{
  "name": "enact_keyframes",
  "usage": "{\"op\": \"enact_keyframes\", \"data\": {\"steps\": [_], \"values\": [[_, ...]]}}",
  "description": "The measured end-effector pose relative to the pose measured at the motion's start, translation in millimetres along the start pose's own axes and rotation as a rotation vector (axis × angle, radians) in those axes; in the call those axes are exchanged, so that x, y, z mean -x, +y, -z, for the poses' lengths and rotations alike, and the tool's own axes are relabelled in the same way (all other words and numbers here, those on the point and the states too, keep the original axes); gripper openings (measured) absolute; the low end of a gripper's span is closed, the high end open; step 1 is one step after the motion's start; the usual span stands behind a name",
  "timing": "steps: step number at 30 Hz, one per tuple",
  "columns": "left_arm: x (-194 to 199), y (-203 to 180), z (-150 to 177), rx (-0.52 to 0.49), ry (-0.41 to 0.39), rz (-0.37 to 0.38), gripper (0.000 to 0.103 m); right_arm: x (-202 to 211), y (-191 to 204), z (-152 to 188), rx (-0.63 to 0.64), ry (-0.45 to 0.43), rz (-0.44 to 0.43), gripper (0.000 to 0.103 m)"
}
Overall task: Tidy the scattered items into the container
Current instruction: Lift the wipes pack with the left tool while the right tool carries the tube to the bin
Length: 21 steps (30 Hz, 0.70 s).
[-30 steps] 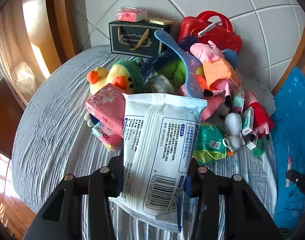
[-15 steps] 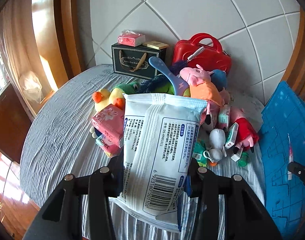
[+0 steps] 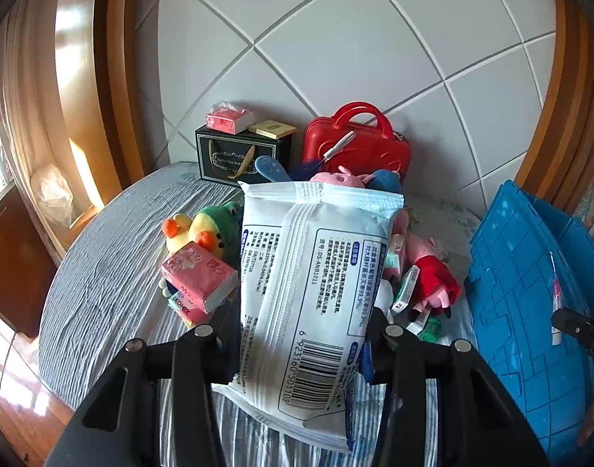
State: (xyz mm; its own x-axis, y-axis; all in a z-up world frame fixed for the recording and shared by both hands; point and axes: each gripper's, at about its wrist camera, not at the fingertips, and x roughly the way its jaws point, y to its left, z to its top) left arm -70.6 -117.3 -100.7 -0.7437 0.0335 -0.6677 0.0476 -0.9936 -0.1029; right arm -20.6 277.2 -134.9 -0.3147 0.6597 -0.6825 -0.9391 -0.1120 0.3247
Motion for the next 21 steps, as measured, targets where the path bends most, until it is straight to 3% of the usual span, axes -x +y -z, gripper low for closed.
{"op": "enact_keyframes", "data": {"steps": [15, 21], "values": [[41.5, -84.2, -22.7, -0.095, -0.088, 0.091, 0.044, 58.4, -31.9, -6.9, -0.027, -0.097, 0.021, 0.017], [48.3, -117.4, -29.0, -0.134, -0.089, 0.122, 0.044, 78.3, -49.7, -4.2, -0.049, -0.125, 0.051, 0.017]]}}
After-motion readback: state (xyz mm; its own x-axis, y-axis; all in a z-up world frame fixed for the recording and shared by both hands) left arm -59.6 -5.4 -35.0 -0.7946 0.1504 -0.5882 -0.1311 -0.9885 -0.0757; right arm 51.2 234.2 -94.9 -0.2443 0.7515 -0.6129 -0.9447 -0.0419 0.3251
